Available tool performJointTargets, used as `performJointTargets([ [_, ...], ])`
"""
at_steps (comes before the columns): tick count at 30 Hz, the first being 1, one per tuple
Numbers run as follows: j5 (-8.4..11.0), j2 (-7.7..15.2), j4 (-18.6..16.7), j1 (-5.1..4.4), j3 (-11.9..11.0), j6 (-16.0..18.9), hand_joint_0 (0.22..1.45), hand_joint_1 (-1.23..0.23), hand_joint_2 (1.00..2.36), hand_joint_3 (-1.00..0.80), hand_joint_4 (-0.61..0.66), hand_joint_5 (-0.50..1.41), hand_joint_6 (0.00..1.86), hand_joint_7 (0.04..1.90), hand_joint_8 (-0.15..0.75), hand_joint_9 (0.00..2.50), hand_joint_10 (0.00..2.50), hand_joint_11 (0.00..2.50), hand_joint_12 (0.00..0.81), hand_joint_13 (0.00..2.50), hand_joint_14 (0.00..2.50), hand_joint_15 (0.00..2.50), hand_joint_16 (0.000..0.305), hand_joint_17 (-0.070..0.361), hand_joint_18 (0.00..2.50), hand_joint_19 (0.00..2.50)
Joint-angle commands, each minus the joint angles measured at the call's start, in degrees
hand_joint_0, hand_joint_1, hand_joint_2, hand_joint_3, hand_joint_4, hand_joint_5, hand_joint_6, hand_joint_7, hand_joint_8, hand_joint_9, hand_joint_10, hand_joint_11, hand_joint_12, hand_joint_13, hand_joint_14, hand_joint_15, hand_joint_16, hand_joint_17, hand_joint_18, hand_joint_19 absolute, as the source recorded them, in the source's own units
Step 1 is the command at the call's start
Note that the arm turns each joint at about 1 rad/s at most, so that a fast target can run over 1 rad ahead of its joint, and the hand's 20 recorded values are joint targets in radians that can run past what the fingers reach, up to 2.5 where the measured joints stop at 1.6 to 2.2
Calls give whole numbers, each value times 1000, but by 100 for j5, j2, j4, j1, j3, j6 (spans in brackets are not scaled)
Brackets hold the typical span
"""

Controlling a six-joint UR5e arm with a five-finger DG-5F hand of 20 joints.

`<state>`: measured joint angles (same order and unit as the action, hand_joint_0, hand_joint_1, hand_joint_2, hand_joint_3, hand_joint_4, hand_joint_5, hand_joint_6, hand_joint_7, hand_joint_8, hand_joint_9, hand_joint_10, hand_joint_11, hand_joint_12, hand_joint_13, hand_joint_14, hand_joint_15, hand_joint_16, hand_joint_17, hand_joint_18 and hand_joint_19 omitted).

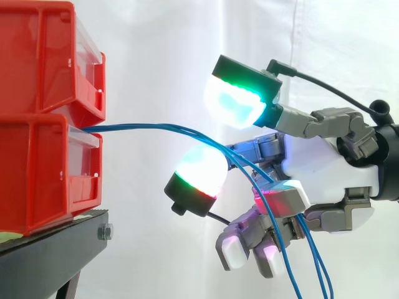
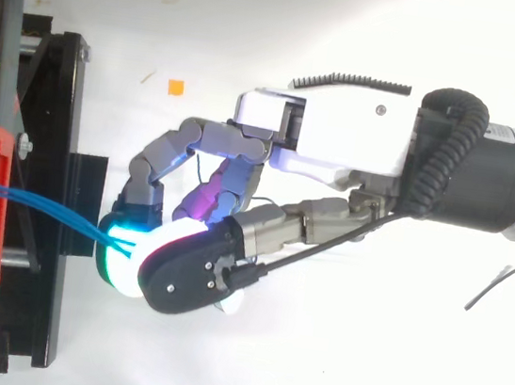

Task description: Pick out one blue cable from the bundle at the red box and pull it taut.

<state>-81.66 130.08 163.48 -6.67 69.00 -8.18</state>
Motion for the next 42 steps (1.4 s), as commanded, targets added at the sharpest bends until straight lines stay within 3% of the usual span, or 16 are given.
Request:
performJointTargets([
  [1, 1, -9, 0, -1, 0, 1, 513, -347, 1000, -500, 72, -82, 828, 812, 327, 1382, 25, 685, 422, 957, 19, 494, 60, 135, 909, 773],
  [4, 1, 0, 0, -1, 0, 1, 576, -356, 1000, -500, 54, -85, 827, 831, 314, 1367, 24, 706, 408, 945, 18, 506, 56, 126, 874, 793],
  [7, 1, 0, 0, -1, 0, 1, 628, -461, 1006, -430, 53, -83, 825, 834, 306, 1366, 24, 700, 405, 941, 20, 509, 55, 124, 866, 799],
  [21, 1, -9, 0, -10, 0, 1, 608, -611, 1013, -129, 97, -68, 856, 889, 361, 1405, 26, 692, 455, 972, 17, 489, 66, 150, 948, 747],
  [30, 1, -9, 0, -18, 0, 1, 616, -704, 1017, -120, 134, -78, 879, 910, 339, 1352, 24, 740, 437, 925, 17, 490, 62, 139, 891, 752],
  [42, -8, -9, 9, -36, 0, -8, 673, -745, 1015, -287, 179, -90, 894, 966, 328, 1293, 28, 764, 402, 865, 20, 495, 54, 123, 819, 765],
])
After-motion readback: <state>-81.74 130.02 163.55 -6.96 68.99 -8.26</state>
